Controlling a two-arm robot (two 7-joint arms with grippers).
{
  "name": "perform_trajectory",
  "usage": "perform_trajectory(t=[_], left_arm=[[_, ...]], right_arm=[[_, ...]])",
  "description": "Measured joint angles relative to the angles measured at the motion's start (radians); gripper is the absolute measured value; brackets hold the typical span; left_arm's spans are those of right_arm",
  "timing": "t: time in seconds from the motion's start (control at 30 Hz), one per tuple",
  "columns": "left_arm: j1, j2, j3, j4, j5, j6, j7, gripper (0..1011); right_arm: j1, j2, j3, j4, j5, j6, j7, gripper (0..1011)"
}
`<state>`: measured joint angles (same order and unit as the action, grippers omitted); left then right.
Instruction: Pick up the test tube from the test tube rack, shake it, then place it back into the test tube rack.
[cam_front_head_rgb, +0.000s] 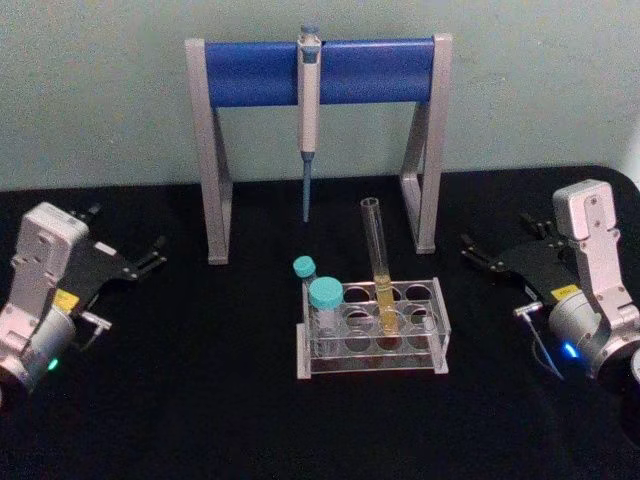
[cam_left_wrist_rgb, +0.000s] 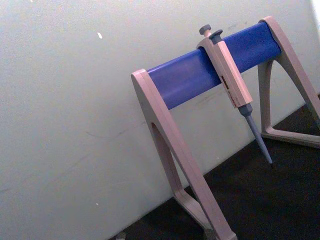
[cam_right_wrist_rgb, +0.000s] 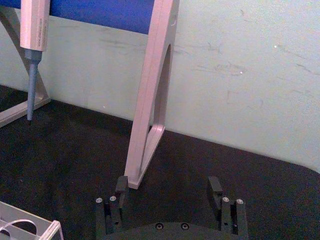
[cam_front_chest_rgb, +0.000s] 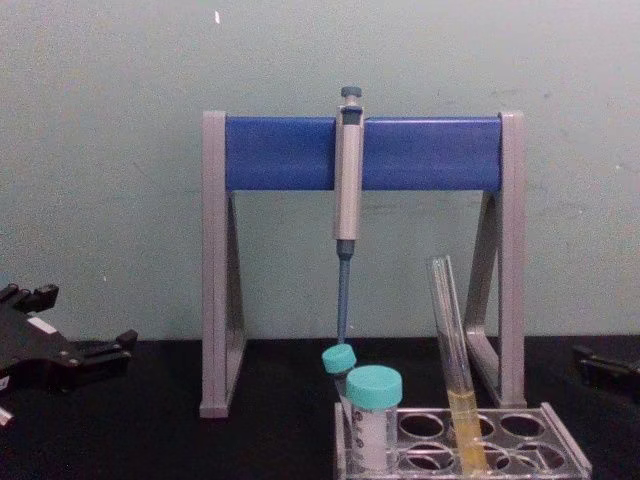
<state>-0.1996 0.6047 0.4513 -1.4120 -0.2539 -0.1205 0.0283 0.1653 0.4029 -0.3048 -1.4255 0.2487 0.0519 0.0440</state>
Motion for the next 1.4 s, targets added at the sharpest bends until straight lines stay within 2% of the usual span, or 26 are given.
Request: perform_trajectory(t=[1.4], left_arm=[[0.000,0.000,0.000,0.000,0.000,0.000,0.000,1001]], right_arm=[[0.000,0.000,0.000,0.000,0.000,0.000,0.000,1000]])
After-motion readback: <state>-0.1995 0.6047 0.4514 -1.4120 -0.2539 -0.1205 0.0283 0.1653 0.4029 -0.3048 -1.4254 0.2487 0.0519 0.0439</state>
